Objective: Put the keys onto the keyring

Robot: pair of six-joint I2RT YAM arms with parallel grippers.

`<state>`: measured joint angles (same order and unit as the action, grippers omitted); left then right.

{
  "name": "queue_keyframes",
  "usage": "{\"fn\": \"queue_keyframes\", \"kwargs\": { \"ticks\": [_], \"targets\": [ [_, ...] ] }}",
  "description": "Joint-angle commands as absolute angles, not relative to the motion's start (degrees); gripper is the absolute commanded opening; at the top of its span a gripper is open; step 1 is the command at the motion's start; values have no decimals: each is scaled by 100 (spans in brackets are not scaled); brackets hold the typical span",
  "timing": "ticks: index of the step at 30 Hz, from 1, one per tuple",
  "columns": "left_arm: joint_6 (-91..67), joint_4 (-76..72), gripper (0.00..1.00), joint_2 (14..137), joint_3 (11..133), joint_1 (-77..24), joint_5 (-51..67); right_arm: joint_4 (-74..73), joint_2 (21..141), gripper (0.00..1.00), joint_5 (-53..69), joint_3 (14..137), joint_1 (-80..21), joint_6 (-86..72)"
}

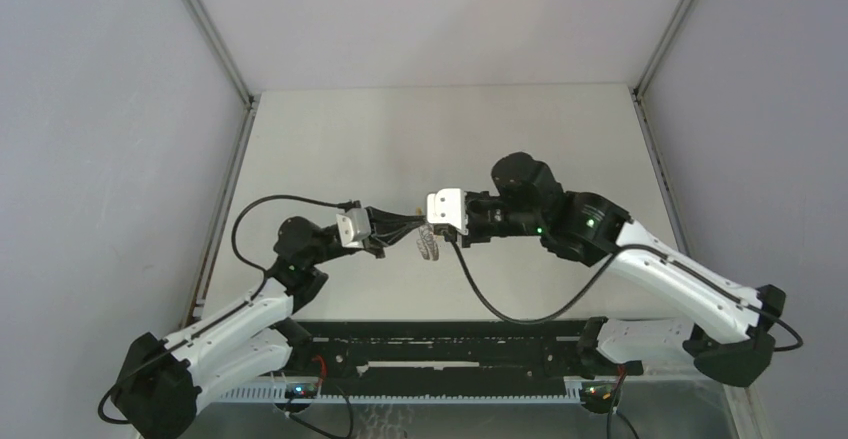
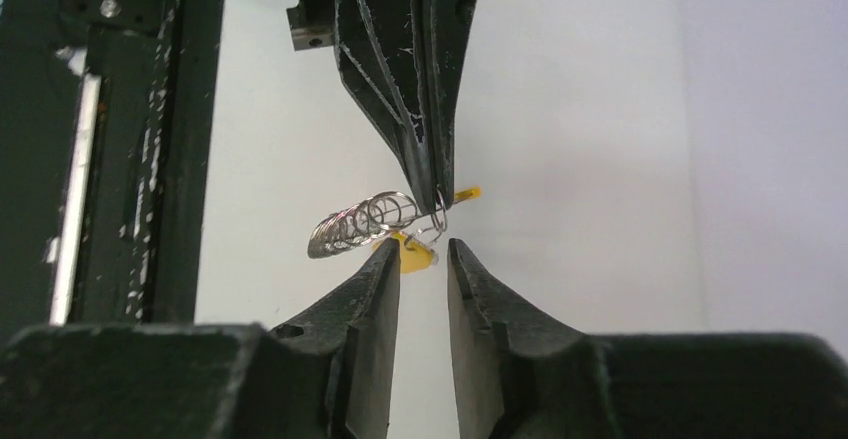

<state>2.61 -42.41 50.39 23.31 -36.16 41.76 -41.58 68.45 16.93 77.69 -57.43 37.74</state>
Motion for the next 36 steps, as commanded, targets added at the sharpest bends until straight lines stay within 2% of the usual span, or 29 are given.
{"fn": "queue_keyframes", "kwargs": {
  "ticks": [1,8,19,36],
  "targets": [
    [-283,-5263,0,4969,2298,-3639,3543,-3007,6314,26,1363,7383,-5804,3714],
    [-657,-5927,0,5025,2192,-3639,3202,-2100,6088,26,844,6683,-5834,3773],
    [-703,-5968,0,5054,2145,-3639,2811,-1371,6132,26,95,6458,-6173,3928],
    [-685,-5983,0,5090,2169,-3656,2720,-1041,6247,26,181,6372,-6206,3990]
  ]
}}
